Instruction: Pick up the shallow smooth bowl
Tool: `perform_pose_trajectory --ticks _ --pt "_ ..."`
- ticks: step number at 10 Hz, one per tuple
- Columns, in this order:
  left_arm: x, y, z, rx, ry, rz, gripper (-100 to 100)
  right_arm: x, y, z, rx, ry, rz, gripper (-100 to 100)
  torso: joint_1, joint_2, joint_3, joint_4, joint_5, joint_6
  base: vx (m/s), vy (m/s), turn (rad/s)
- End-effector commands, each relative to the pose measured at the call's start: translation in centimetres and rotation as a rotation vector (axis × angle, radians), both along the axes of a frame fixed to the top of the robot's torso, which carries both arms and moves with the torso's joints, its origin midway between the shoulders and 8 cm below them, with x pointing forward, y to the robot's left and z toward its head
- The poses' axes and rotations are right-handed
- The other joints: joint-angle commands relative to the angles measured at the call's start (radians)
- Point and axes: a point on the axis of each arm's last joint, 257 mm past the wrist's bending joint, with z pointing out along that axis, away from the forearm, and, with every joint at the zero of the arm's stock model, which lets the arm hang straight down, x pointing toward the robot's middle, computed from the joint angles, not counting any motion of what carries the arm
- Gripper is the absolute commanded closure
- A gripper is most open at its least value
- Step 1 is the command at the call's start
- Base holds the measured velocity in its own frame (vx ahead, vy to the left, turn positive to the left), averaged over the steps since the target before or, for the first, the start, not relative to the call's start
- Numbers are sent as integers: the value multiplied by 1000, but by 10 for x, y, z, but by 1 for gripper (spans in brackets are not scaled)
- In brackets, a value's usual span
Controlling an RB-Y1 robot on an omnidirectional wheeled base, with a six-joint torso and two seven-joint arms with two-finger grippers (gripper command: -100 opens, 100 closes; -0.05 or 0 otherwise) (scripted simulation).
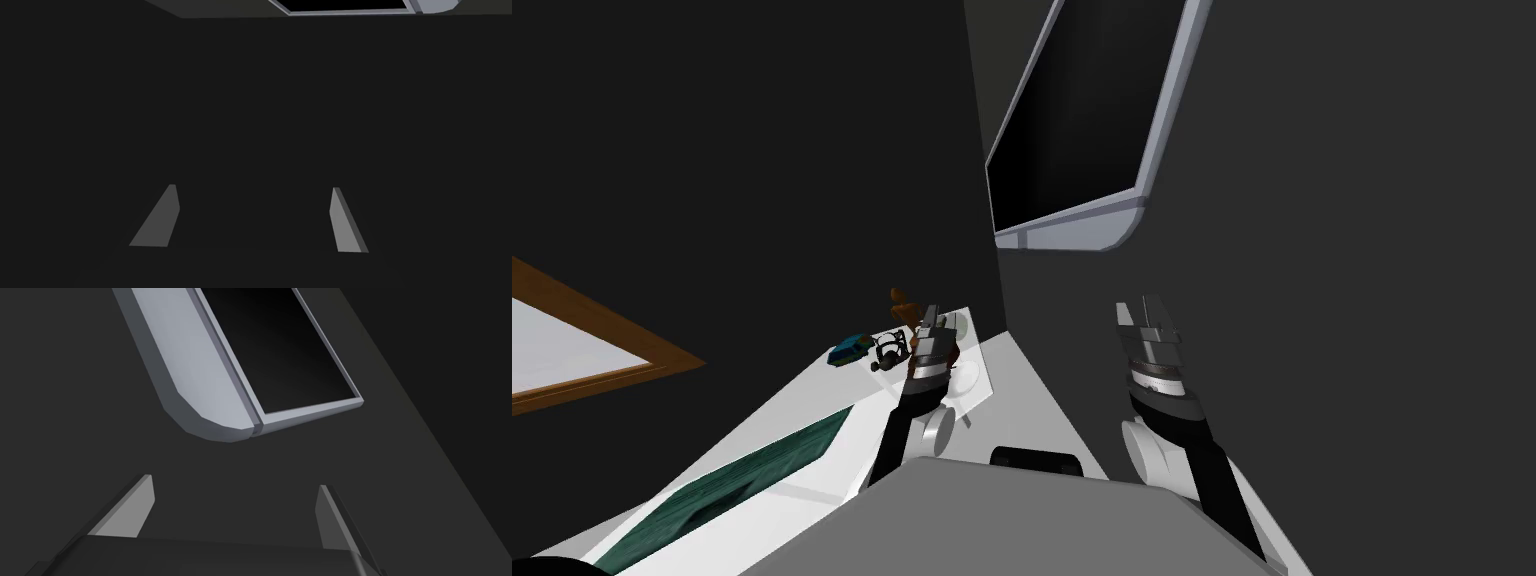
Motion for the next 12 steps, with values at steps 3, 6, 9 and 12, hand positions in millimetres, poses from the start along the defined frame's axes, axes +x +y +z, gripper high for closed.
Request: perform_pose_trajectory --ticks 3,6,9,12 --pt "16 5 -19 15 78 -27 -100 0 0 0 0 0 0 0 -1 2 1 0 0 0 -33 -16 44" --pt "36 15 -46 -2 176 -43 -100 0 0 0 0 0 0 0 -1 3 2 1 0 0 -48 -17 51" --pt "57 32 -80 -47 288 -51 -100 0 0 0 0 0 0 0 -2 4 2 1 0 0 -60 -27 76" --pt "71 45 -111 -93 384 -52 -100 0 0 0 0 0 0 0 -1 2 1 0 0 0 -31 -13 57"
